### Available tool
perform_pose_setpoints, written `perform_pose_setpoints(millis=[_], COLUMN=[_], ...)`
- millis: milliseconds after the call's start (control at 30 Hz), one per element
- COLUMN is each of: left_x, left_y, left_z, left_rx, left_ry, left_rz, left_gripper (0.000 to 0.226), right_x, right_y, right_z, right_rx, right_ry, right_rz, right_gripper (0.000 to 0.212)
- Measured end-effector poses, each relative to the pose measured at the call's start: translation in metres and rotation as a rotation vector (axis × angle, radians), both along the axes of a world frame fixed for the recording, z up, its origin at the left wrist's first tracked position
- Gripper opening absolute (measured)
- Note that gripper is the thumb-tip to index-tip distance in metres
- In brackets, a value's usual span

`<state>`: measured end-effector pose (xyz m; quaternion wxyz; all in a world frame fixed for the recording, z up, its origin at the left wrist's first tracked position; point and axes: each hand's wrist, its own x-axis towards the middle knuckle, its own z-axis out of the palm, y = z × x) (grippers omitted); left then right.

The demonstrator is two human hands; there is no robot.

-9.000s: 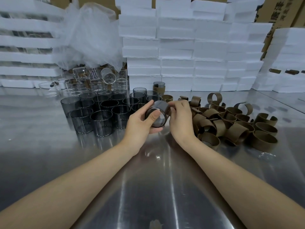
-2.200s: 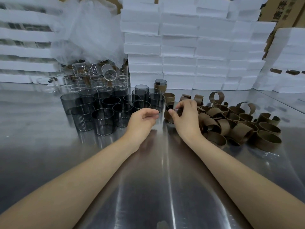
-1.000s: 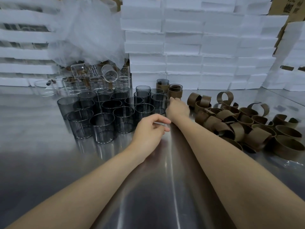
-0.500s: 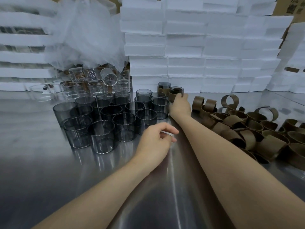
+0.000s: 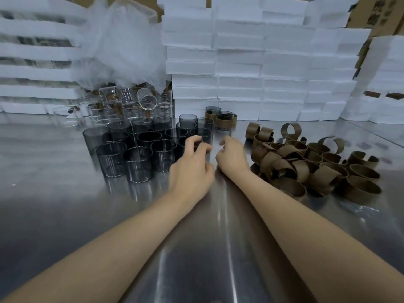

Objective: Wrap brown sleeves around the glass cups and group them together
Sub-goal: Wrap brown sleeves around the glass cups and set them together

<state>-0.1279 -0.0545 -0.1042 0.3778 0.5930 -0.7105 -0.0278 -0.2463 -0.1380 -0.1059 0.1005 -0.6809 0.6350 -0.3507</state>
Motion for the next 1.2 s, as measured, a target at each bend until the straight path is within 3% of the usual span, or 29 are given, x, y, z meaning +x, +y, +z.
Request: perform_pose_setpoints(millis=[167, 467, 633, 733, 800, 867, 1000, 1200], left_x=[-0.001, 0.000, -0.002, -0.004, -0.007, -0.008, -0.003, -0.001], left_y=[0.002, 0.004, 0.008, 0.008, 0.010, 0.008, 0.003, 0.000], left_z=[0.000, -0.001, -0.002, 0.003, 0.005, 0.006, 0.008, 0.004], left_rx=[0.151, -0.004, -0.117, -0.209, -0.238, -0.150, 0.234, 0.197], left_ry=[-0.091, 0.006, -0.005, 0.167, 0.336, 0.461, 0.730, 0.849], left_rz=[0.011, -0.092, -0.251, -0.336, -0.348, -0.333, -0.487, -0.580], left_gripper=[0.045, 0.028, 0.016, 0.020, 0.037, 0.056, 0.062, 0.056], right_x=[-0.005, -0.003, -0.010, -0.009, -0.006, -0.003, -0.004, -0.007], right_y=[0.050, 0.069, 0.066, 0.068, 0.069, 0.069, 0.067, 0.067], right_z=[-0.003, 0.001, 0.003, 0.007, 0.010, 0.011, 0.007, 0.008], right_rx=[-0.005, 0.096, 0.051, -0.055, -0.171, -0.213, -0.227, -0.302], right_ry=[0.023, -0.033, -0.256, -0.443, -0.525, -0.593, -0.578, -0.487], right_rz=[0.173, 0.291, 0.284, 0.238, 0.219, 0.221, 0.217, 0.248], right_gripper=[0.027, 0.072, 0.077, 0.074, 0.067, 0.065, 0.063, 0.062])
